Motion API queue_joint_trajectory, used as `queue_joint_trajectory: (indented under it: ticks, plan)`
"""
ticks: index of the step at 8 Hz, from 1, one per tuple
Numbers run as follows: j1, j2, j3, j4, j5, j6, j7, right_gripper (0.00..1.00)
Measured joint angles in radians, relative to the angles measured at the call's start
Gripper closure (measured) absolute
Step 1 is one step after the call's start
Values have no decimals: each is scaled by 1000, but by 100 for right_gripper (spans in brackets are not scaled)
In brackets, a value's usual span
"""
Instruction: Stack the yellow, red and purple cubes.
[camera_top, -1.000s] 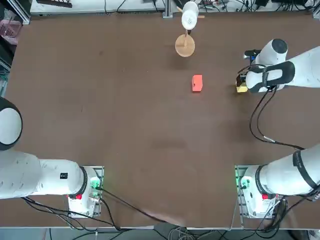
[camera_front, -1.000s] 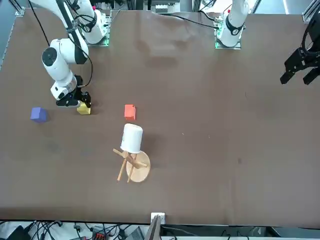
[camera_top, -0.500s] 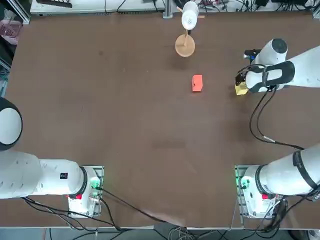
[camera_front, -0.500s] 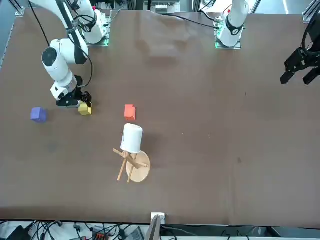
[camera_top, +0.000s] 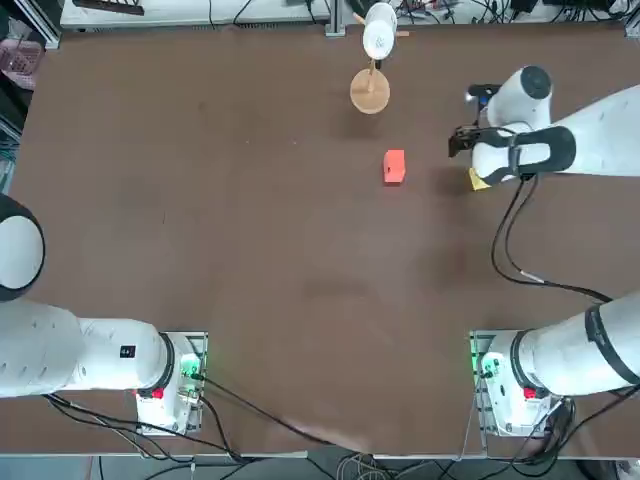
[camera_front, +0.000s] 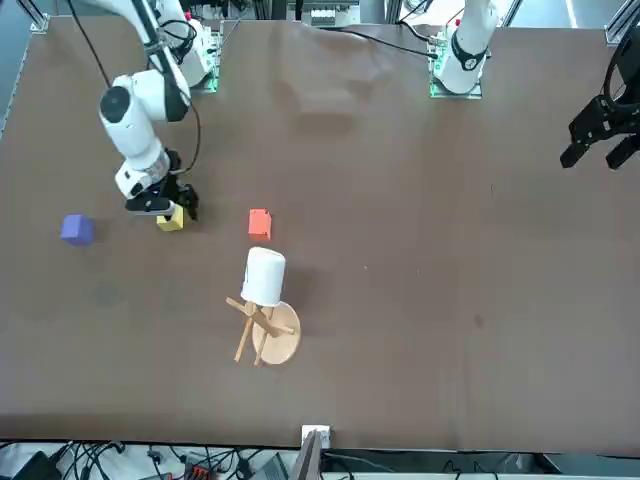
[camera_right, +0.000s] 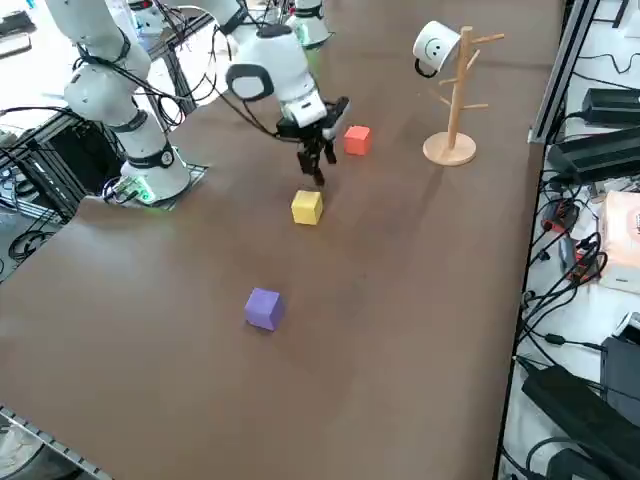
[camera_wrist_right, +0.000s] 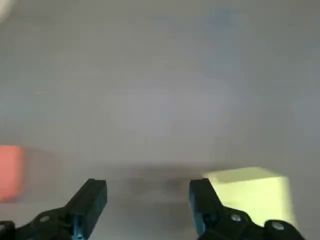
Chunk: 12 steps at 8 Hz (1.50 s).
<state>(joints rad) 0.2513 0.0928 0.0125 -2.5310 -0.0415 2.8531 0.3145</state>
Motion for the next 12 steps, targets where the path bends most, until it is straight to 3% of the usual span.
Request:
queue_joint_trajectory:
  ticks: [3, 7, 12]
  plan:
    - [171, 32, 9, 72, 0, -10, 220, 0]
    - [251, 123, 9, 154, 0, -11, 305, 0]
    - [293, 201, 8, 230, 1, -11, 372, 0]
